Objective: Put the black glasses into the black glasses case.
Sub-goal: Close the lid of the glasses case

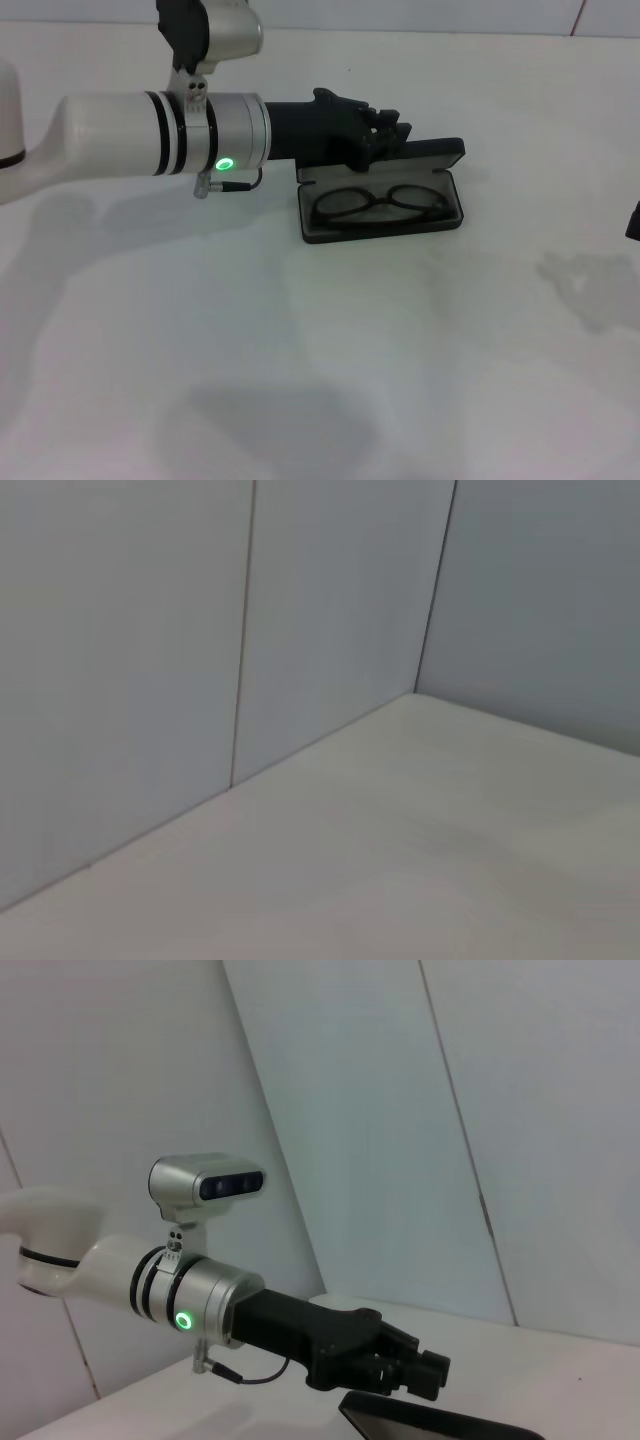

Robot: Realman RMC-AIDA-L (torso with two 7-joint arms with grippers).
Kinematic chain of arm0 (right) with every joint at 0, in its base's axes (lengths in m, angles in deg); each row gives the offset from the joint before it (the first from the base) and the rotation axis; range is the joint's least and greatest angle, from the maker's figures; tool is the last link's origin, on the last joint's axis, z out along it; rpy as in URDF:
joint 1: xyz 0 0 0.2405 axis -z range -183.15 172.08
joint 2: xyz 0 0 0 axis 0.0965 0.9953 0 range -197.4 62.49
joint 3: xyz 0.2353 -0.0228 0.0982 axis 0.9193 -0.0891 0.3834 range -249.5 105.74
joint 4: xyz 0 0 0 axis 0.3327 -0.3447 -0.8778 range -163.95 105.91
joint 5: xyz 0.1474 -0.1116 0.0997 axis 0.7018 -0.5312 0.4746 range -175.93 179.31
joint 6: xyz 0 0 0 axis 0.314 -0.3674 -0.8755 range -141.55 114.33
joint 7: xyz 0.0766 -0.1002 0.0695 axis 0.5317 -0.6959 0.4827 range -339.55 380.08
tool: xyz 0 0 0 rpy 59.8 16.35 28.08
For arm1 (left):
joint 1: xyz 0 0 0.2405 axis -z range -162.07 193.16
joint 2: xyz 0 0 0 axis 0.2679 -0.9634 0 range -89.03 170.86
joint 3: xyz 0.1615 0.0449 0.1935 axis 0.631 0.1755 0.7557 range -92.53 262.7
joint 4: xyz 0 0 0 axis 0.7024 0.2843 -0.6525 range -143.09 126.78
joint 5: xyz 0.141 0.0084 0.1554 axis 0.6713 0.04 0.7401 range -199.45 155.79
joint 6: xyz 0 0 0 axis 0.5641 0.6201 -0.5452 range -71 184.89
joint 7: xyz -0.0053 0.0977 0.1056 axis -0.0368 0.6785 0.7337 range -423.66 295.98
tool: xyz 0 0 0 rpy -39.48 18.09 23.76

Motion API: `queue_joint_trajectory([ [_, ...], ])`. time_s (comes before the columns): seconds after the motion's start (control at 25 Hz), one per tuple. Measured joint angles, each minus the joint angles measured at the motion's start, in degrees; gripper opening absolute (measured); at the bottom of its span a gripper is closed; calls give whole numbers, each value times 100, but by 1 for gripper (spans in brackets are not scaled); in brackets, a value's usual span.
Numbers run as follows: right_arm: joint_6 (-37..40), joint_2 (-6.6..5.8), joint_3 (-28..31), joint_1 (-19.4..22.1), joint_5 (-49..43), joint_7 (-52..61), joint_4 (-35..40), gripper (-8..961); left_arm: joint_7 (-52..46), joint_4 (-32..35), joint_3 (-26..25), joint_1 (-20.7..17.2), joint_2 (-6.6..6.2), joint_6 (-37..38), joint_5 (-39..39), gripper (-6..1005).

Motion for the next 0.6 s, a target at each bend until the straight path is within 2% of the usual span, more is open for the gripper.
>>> queue_joint_trajectory([
  [0.28, -24, 0, 4, -7, -7, -5, -27, 116, -296, 40, -24, 29, 89, -155, 584, 246],
  [0.6, -39, 0, 3, 6, -62, -21, -64, 116, -324, 92, 12, 13, 127, 81, 663, 260],
])
